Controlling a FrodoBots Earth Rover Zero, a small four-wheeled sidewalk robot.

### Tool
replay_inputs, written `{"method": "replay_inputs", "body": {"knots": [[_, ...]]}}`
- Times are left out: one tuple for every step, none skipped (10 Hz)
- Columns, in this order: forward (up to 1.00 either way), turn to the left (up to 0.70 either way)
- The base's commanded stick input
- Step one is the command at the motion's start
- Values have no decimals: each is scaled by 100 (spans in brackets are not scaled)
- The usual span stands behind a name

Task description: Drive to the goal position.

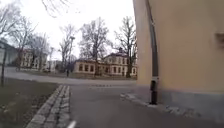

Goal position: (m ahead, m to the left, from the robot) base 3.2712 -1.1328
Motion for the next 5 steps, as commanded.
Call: {"method": "replay_inputs", "body": {"knots": [[0, 0], [0, 0], [0, 0], [0, 0], [0, 3]]}}
